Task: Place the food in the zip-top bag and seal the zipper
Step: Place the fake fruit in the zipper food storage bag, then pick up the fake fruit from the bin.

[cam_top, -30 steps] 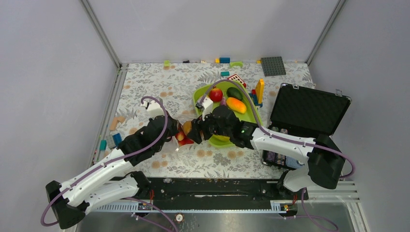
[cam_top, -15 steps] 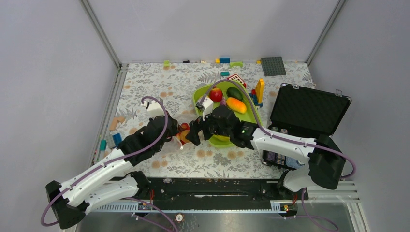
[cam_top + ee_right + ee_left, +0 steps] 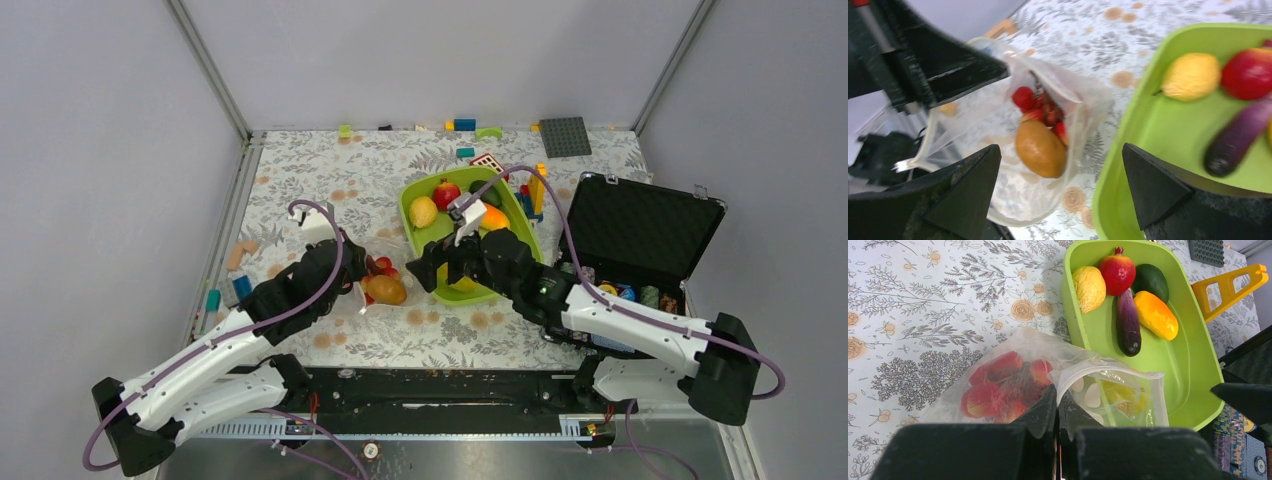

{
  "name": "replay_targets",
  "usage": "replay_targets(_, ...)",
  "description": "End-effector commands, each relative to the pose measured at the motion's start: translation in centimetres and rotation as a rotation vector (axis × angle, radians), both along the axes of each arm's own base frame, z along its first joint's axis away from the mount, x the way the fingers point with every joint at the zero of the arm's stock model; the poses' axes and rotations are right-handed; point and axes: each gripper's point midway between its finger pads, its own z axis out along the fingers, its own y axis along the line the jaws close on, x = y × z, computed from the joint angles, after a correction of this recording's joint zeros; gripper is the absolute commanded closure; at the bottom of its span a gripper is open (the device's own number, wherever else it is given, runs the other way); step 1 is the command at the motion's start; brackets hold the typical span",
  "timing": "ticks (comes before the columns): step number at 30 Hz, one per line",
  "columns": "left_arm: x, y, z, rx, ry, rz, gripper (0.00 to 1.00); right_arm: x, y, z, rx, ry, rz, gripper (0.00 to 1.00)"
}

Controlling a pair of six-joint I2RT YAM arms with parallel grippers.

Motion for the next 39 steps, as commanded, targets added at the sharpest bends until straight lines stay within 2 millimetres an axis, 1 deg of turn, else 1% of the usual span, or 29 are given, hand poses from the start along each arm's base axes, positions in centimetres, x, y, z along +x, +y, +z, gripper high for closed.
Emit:
replay_targets(1,0.4,-0.2,1.7,-0.046,-0.055,0.006,1.00,3.0,-3.8,0.6,-0.014,-0.041,-0.273,0.00)
replay_targets(4,0.4,-0.4,1.7,-0.047,-0.052,-0.002,1.00,3.7,-5.3,-0.7,-0.087,0.007,-0.356,0.00)
replay_targets(8,0.5,-0.3,1.7,-0.044,-0.053,0.002,1.00,3.7,-5.9,-3.1,-0.188,0.079,-0.358,0.00)
replay_targets(10,0.4,-0.4,1.8,-0.044,-0.052,-0.003,1.00,3.9,-6.1,-4.5,-0.222,0.129,-0.361,0.00)
replay_targets(11,0.4,-0.4,1.8,-0.043,-0.052,-0.002,1.00,4.3,-6.4,-5.4,-0.238,0.161,-0.371,0.00)
replay_targets(13,0.5,-0.3,1.7,-0.040,-0.052,0.003,1.00,4.6,-6.6,-6.8,-0.247,0.229,-0.367,0.00)
replay_targets(15,0.5,-0.3,1.7,-0.039,-0.052,0.002,1.00,4.6,-6.4,-8.1,-0.250,0.288,-0.331,0.00)
replay_targets(22,0.6,-0.3,1.7,-0.034,-0.051,0.002,1.00,5.1,-6.5,-11.5,-0.317,0.387,-0.323,0.00)
replay_targets(26,0.6,-0.3,1.6,-0.029,-0.050,0.005,1.00,5.3,-6.6,-12.9,-0.368,0.419,-0.322,0.01)
replay_targets(30,0.6,-0.5,1.5,-0.029,-0.046,-0.003,1.00,6.0,-6.8,-14.3,-0.408,0.428,-0.348,0.01)
replay_targets(34,0.7,-0.5,1.4,-0.025,-0.046,0.001,1.00,6.5,-6.8,-15.1,-0.430,0.434,-0.367,0.02)
replay_targets(39,0.7,-0.5,1.4,-0.022,-0.044,0.001,1.00,6.4,-6.8,-16.1,-0.453,0.449,-0.365,0.02)
